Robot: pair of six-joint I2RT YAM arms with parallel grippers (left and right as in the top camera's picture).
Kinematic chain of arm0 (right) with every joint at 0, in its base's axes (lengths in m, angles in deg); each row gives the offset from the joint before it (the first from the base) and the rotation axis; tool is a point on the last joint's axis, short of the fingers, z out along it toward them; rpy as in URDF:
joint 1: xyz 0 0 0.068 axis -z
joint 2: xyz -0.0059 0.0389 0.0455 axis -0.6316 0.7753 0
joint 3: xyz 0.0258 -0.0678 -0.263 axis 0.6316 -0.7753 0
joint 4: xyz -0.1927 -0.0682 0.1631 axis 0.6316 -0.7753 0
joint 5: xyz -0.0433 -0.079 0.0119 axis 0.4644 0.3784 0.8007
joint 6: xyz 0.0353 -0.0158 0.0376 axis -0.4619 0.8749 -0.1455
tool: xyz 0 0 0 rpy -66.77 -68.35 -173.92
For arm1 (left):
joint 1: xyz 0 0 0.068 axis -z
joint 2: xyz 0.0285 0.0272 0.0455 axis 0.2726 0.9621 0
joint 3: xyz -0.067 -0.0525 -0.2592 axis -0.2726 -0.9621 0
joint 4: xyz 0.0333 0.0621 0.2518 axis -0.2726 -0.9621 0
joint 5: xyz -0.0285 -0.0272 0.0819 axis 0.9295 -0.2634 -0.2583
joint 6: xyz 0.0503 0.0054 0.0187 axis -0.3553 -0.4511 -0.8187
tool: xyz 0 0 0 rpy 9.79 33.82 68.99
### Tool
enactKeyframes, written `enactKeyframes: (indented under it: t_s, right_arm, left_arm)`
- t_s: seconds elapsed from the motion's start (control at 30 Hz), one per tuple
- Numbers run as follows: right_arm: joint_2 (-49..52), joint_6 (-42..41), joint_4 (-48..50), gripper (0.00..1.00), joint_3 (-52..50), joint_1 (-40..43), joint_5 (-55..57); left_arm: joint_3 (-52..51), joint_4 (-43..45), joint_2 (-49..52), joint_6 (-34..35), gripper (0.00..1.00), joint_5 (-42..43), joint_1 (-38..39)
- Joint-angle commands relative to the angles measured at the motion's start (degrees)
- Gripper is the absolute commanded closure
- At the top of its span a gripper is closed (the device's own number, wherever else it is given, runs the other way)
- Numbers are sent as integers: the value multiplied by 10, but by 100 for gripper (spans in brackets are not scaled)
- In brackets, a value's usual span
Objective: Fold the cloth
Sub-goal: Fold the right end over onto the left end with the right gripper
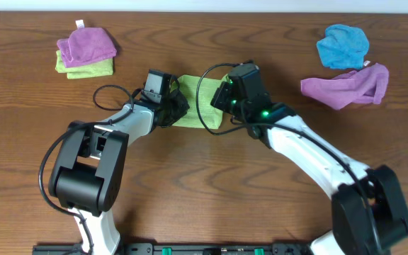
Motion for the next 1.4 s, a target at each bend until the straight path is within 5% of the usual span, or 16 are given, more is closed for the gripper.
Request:
enactKeyframes:
  t_s: [0.0,0.47,0.9,1.37]
  right_arm:
    - [38,2,12,99,17,-10,-30]
    - [158,57,-63,99,197,-44,-53]
    - [177,72,-68,99,201,-62,-53]
    - [195,78,-32,99,202,-72,-47]
  left_arm:
    - [-2,-13,6,-11,94,-14,-4]
    - [-2,-13,3,-45,94,40,-25]
    - [-2,-34,-36,-97,94,63,-61]
    - [-1,-173,-115,-198,94,5,-99]
